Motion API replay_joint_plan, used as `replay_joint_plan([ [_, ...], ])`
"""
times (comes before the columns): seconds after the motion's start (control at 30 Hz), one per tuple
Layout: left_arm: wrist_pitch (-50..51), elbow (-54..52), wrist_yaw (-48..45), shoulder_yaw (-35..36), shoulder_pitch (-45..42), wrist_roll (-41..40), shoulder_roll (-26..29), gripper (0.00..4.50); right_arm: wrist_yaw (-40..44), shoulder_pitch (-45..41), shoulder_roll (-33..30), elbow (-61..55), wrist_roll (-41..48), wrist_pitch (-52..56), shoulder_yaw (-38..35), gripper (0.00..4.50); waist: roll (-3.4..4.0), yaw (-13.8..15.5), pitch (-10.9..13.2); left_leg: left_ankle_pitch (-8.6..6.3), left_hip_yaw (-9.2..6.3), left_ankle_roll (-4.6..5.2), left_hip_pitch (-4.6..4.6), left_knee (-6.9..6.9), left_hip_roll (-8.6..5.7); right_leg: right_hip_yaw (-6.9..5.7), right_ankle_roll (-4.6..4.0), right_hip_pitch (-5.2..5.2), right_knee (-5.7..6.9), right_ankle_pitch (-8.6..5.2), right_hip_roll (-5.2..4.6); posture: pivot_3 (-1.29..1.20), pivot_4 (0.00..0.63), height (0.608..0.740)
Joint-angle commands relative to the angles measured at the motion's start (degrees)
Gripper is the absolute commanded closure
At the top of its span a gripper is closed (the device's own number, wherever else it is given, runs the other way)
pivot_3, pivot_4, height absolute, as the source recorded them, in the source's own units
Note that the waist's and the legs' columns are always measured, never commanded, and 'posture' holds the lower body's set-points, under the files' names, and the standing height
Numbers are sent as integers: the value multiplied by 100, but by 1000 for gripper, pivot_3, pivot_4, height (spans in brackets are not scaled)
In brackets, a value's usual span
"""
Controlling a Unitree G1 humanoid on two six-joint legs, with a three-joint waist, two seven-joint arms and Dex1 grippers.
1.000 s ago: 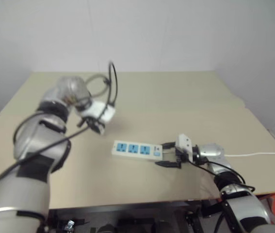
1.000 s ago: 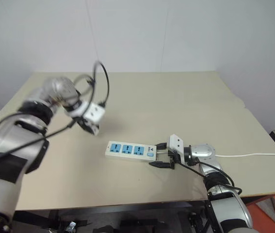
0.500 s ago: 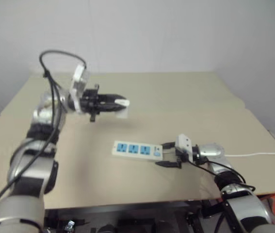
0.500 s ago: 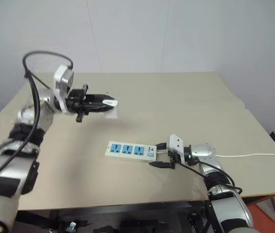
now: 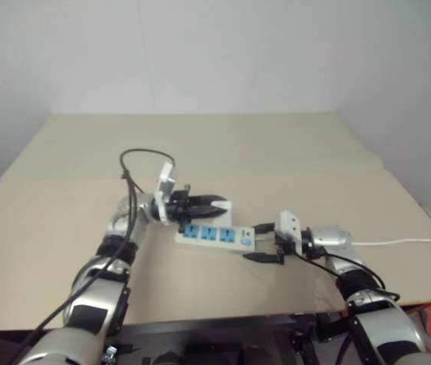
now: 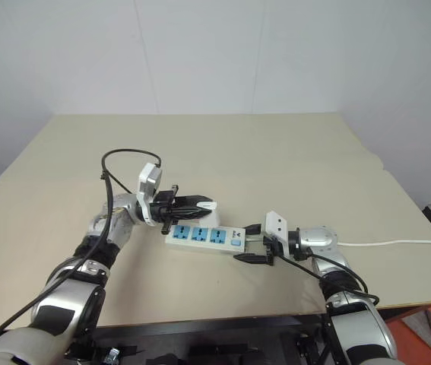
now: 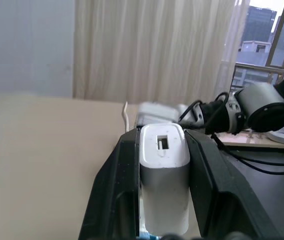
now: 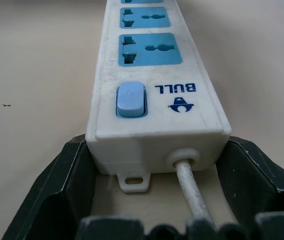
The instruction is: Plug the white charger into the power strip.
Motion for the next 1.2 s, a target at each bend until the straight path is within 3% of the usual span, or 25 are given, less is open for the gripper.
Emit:
replay_joint_plan([
  [0.03, -269, 178, -92, 0, -303, 205, -49, 3502, 31, 151, -12, 37, -188, 47, 134, 1087, 0, 0, 0, 0, 0, 0, 0, 0, 0, 0, 0, 0, 0, 0, 0, 0, 150, 740],
  [0.4, -801, 682, -92, -244, -295, 595, -181, 3502, -11, 176, -21, 6, -182, 76, 123, 1087, -1, 1, 0, 0, -1, 0, 2, -1, 0, 0, 0, 2, -1, 0, 0, 0, 150, 740],
  [1.2, -1388, 1587, -92, -15, -586, 1108, -399, 3502, -24, 223, -45, -89, -184, 140, 130, 1087, -2, 2, -1, -1, -2, 1, 2, -1, 0, 0, 0, 2, -5, 0, 0, 0, 150, 740],
])
